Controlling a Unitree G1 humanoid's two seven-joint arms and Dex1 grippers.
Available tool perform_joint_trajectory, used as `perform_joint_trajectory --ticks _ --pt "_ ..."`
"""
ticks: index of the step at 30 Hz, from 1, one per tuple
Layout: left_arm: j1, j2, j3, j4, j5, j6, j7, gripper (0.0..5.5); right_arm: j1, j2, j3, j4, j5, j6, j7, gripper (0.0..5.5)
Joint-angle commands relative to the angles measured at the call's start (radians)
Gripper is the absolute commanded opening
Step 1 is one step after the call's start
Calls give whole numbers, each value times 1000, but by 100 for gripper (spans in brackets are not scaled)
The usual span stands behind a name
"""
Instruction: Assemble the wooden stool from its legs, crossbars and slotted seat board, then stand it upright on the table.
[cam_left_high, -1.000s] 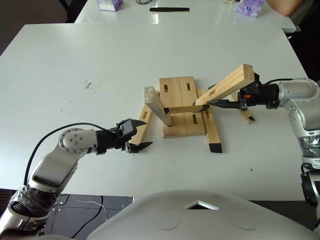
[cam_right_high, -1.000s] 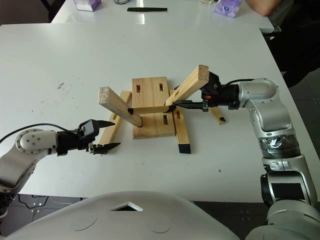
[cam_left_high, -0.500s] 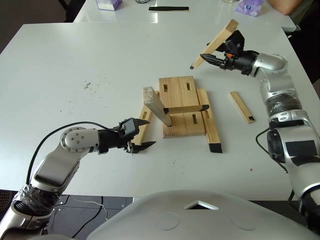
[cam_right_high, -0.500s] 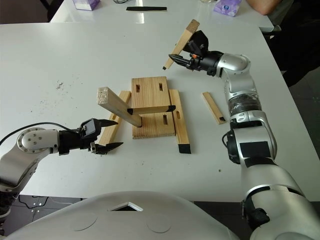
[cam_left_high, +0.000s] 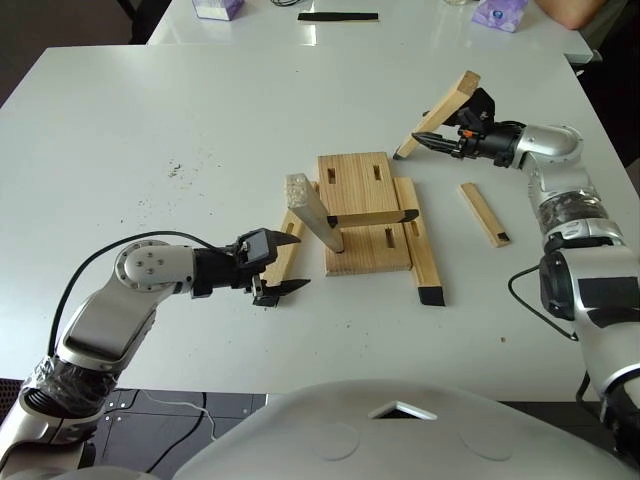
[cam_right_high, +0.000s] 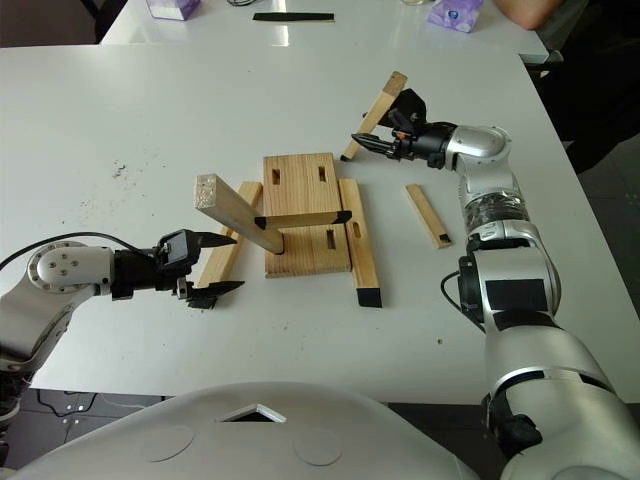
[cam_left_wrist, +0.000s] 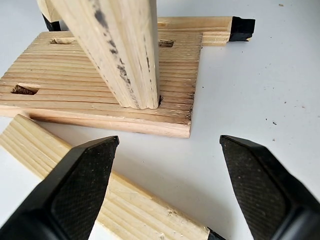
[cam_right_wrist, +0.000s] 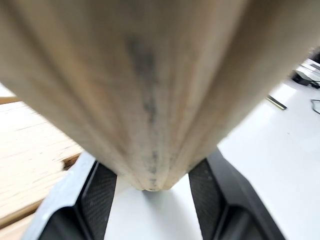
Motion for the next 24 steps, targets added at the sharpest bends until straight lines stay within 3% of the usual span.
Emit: perform_joint_trajectory --ticks 1,6,9,19,24 --pt "1 -2 6 15 15 3 9 377 27 13 -13 -52 -1 12 -12 199" --pt "-12 -14 -9 36 33 -9 14 377 -44 41 28 32 -128 -99 -295 199" --pt "-28 -17 -19 58 46 -17 12 377 -83 65 6 88 -132 -104 -366 199" --pt "-35 -17 -24 58 51 -12 2 377 -70 149 -69 83 -26 -14 -153 199" --pt "-20 -10 -28 55 57 -16 -5 377 -38 123 -57 60 -42 30 -43 199"
